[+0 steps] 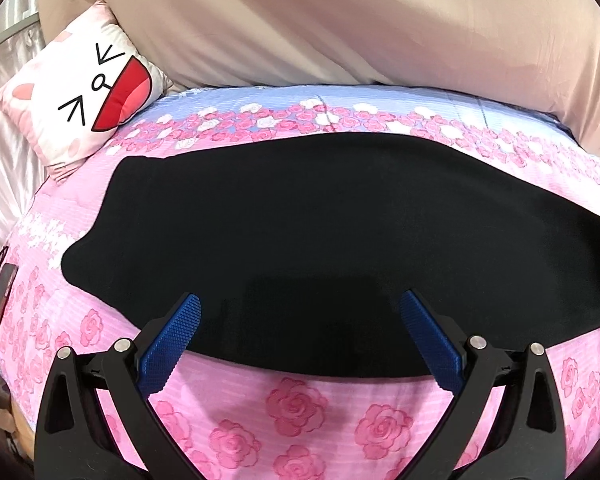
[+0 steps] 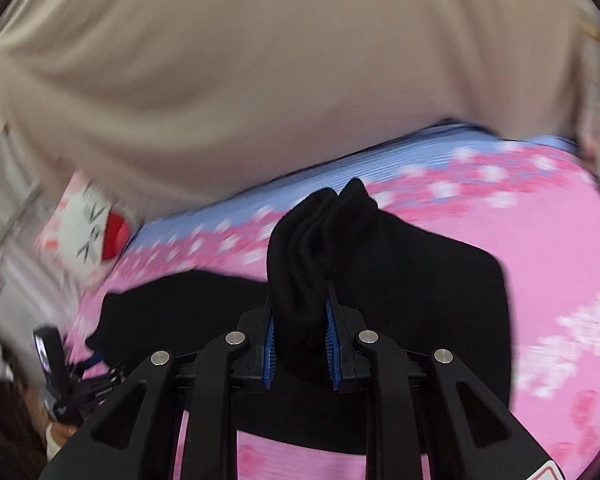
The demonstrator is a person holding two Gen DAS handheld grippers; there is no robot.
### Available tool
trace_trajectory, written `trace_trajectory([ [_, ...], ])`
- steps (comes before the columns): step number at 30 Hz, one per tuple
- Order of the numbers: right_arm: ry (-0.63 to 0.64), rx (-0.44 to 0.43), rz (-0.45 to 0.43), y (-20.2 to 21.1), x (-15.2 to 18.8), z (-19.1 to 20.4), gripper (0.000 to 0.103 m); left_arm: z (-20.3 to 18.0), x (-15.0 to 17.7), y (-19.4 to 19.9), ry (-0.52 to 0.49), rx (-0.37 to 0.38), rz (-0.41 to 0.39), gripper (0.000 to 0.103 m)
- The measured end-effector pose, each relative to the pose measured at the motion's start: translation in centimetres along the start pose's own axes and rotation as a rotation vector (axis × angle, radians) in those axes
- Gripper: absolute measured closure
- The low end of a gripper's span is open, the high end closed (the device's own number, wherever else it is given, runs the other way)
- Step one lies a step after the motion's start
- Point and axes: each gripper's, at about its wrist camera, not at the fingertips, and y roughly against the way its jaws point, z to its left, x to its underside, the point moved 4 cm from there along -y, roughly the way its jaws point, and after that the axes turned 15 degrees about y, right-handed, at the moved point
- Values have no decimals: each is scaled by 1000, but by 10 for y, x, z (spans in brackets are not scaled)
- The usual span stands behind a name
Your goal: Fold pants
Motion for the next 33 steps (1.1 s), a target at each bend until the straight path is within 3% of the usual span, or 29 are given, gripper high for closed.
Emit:
trace_trajectory([
  [4,103,-106,95,-63,2,72,84,19,-4,5,18,-7,-19,5],
  [8,221,-97,199,-113,21,128,82,47,-8,3,64,-26,-17,5],
  [11,279,-62,298,-143,45,143,75,65,-8,-2,96,-34,-4,5],
  [14,331,-19,286,-134,51,155,56,79,-8,-5,112,-37,6,5],
  [16,354,-21,233,-108,48,163,53,86,-7,-6,115,-37,5,5],
  [18,368,32,198,-89,46,164,53,88,-7,-7,121,-34,8,5],
  [23,371,90,246,-99,48,162,53,81,-8,-10,126,8,22,5],
  [27,432,55,293,-123,58,177,55,69,-5,-3,80,29,9,5],
  [28,449,74,307,-131,61,178,57,68,-4,-1,74,32,7,5],
  [30,469,126,310,-140,63,174,73,68,-3,1,70,32,6,5],
  [33,451,117,290,-139,57,170,81,71,-3,1,72,33,10,5],
])
